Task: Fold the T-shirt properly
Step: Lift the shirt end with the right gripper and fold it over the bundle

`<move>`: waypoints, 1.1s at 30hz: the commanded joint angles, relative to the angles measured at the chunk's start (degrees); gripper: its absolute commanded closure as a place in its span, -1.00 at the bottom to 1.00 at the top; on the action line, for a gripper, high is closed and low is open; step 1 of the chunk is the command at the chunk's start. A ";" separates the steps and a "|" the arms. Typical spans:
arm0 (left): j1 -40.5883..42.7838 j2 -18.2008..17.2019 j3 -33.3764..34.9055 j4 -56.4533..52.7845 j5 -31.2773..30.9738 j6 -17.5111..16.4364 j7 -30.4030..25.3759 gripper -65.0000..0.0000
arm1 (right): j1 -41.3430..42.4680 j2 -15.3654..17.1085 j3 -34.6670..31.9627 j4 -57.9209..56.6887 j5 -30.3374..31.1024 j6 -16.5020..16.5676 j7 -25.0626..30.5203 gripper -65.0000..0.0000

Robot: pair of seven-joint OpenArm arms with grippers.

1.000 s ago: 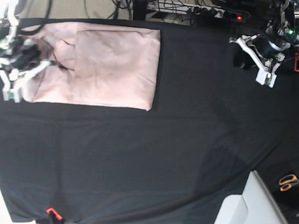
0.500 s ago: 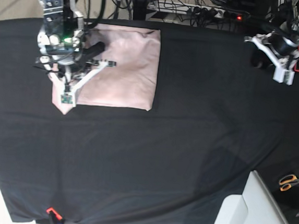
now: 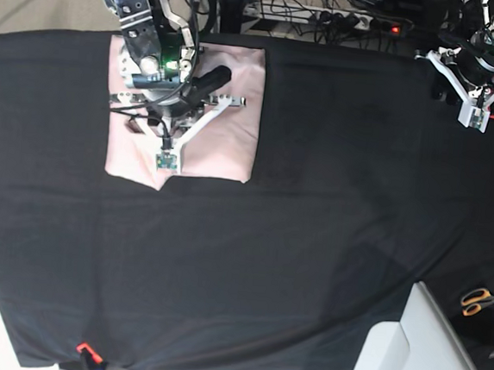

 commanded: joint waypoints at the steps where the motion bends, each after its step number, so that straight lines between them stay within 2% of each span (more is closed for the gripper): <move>1: 0.38 -0.67 -0.34 0.84 -0.29 0.26 -0.79 0.47 | 0.41 -0.46 -0.42 0.54 -0.17 -0.04 0.83 1.00; 5: 0.38 -0.67 -0.60 0.84 -0.29 0.26 -0.79 0.47 | 0.50 -0.55 -0.51 0.45 -0.17 -0.48 0.83 1.00; 10: 0.38 -0.67 -0.25 0.84 -0.29 0.26 -0.79 0.47 | 2.08 -0.38 -2.01 -0.78 -0.17 -3.38 0.92 0.99; 16: 0.38 -0.67 -0.16 0.84 -0.29 0.26 -0.79 0.47 | 2.61 -0.82 -2.97 -3.94 0.18 -3.38 2.94 0.95; 18: 0.38 -0.67 -0.43 0.75 -0.29 0.26 -0.79 0.47 | 2.43 -1.08 -2.97 -4.03 0.36 -3.38 3.21 0.77; 22: -0.06 -0.67 -0.60 -0.22 -0.29 0.26 -0.96 0.47 | 2.52 -1.69 -3.50 -4.03 3.00 -2.94 3.21 0.13; 24: -0.15 -0.67 -0.52 -1.27 -0.29 0.26 -1.05 0.47 | 2.70 -1.78 -4.12 -4.47 3.70 -2.94 3.21 -0.03; 33: -0.24 -0.85 -0.69 -1.62 -0.29 0.26 -1.23 0.47 | 3.49 -1.87 -11.68 -6.05 3.79 -2.94 3.21 -0.05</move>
